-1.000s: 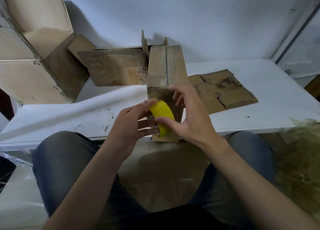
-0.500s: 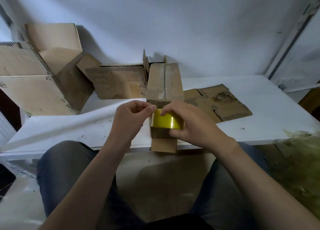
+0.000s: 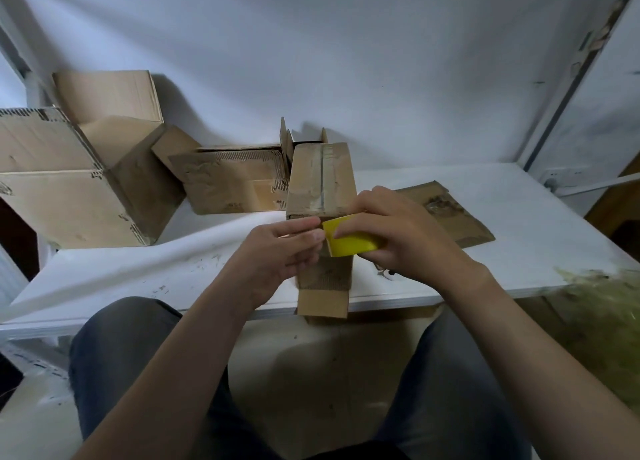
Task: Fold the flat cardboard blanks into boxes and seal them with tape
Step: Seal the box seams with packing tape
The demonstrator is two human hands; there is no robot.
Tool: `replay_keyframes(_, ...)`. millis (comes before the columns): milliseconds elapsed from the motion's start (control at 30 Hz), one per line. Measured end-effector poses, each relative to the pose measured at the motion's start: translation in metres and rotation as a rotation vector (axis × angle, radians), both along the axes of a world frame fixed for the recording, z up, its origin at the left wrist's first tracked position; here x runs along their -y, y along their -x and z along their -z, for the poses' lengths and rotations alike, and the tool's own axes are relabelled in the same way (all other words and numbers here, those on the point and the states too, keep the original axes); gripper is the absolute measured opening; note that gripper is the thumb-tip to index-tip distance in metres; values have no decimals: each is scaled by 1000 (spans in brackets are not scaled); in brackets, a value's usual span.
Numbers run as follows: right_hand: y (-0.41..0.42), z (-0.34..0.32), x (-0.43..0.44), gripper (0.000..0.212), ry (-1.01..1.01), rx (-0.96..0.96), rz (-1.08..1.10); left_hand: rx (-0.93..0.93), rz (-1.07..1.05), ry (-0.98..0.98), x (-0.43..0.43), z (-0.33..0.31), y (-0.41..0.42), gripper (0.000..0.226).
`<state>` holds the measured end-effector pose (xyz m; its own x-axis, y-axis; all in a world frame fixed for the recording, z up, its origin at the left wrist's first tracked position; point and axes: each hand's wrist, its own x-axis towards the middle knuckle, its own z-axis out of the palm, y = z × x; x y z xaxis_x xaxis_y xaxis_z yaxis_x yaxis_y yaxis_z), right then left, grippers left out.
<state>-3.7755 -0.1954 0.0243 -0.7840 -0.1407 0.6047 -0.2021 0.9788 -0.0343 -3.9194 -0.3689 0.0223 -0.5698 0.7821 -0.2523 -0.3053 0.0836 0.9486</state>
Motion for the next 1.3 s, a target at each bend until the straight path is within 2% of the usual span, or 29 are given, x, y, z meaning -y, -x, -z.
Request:
replay_keyframes(233,-4,-3,-6,20,-69,-38,-10,26,-19,66,-8,2,-10,12)
replay_keyframes(433,-3,-2,-8,21,-67,-56,6,-157,-68,72,-8,4,-8,13)
replay_keyframes(567,0,1,-7,21,-41,-117,35,-207,-88,46,-7,2,-10,13)
replay_keyframes(700,0,4,-7,30,-11,-120,40,-376,-147,30,-7,2,-7,12)
replay_keyframes(767,0,6,-10,42,-7,-94,43,-441,-173,26,-5,-2,-1,9)
replay_keyframes(800,-1,6,-13,46,-10,-83,46,-440,-179,19,-4,-4,3,7)
replay_keyframes(1000,-4,-3,-26,32,-65,13,43,-418,-161,24,0,-15,18,8)
replay_keyframes(1167,-27,8,-61,57,-35,-27,125,-409,-229,30,20,-11,45,7)
replay_keyframes(1300,-27,12,-62,44,-11,2,122,-460,-232,42,14,-3,50,7)
